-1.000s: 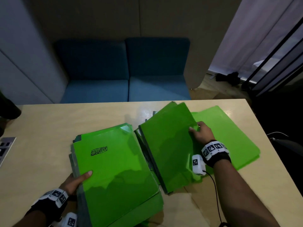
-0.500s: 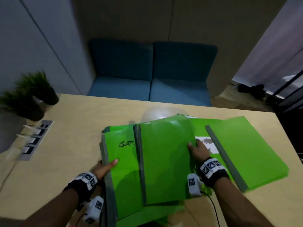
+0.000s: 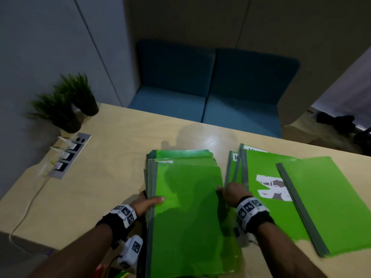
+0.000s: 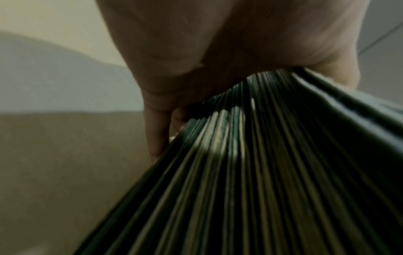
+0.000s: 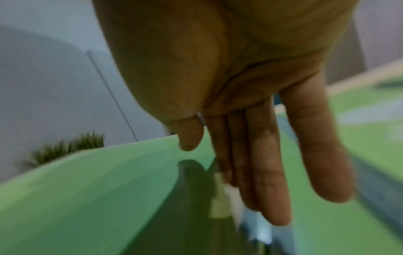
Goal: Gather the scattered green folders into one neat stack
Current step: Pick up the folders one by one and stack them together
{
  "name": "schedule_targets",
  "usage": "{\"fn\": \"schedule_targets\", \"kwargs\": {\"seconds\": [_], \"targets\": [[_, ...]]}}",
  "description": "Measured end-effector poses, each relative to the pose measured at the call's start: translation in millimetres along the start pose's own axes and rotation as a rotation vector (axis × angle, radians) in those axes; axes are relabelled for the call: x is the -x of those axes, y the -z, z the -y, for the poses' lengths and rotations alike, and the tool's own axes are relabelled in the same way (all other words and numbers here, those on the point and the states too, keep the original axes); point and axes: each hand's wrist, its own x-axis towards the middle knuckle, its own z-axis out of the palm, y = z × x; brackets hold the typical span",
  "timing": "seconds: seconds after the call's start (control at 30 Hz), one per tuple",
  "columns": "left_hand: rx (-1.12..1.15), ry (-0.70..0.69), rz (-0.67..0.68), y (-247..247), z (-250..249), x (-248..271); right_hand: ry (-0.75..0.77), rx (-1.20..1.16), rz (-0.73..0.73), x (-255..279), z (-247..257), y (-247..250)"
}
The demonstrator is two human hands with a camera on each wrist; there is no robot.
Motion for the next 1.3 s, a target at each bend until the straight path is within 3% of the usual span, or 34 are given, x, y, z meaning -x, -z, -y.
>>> {"fn": "schedule_targets", "kwargs": {"seconds": [0.07, 0.13, 0.27, 0.37, 0.5, 0.63, 0.73, 0.77, 0.83, 0.93, 1.0, 1.03, 1.13, 1.3], "targets": [[0.022, 0.033, 0.017, 1.2, 29.0, -37.6, 0.047, 0.056, -0.107, -13.0, 6.6, 23.4], [0.017, 0.039, 0.018, -1.0, 26.0, -35.1, 0.163, -0.042, -0.189, -32.2, 19.2, 35.9], [0.012, 0.013, 0.01, -6.4, -0.4, -2.3, 0.399, 0.044, -0.099, -60.1, 52.5, 35.4], [0.058, 0.005, 0.003, -7.8, -6.9, 7.7, 0.393, 0.063, -0.07, -71.0, 57.5, 23.1], [0.117, 0.013, 0.023, -9.7, -18.1, 22.5, 0.32, -0.077, -0.221, -64.8, 60.3, 9.3], [0.168, 0.018, -0.004, -11.7, -12.7, 15.9, 0.318, -0.083, -0.251, -58.4, 62.6, 14.1], [0.19, -0.007, -0.026, -12.5, -6.0, 7.6, 0.355, -0.317, -0.194, -57.6, 36.2, 26.3], [0.181, -0.012, -0.033, -13.5, -7.4, 7.3, 0.328, -0.444, -0.209, -59.5, 18.9, 29.8], [0.155, -0.039, -0.043, -14.5, -11.7, 10.0, 0.177, -0.588, -0.389, -63.1, -29.3, 36.2], [0.119, -0.088, -0.061, -14.3, -16.3, 16.1, -0.239, -0.457, -0.607, -57.6, -126.7, 29.5], [0.12, -0.117, -0.07, -14.5, -18.7, 20.4, -0.49, -0.361, -0.538, -43.3, -185.1, 11.8], [0.133, -0.129, -0.075, -15.1, -19.7, 21.6, -0.543, -0.347, -0.461, -37.3, -205.1, 1.3], [0.177, -0.11, -0.086, -15.1, -19.1, 20.5, -0.487, -0.252, -0.315, -24.6, -232.0, -21.5], [0.212, -0.065, -0.115, -7.6, -1.9, -1.9, -0.365, -0.049, -0.316, -21.2, -236.4, -26.9]]}}
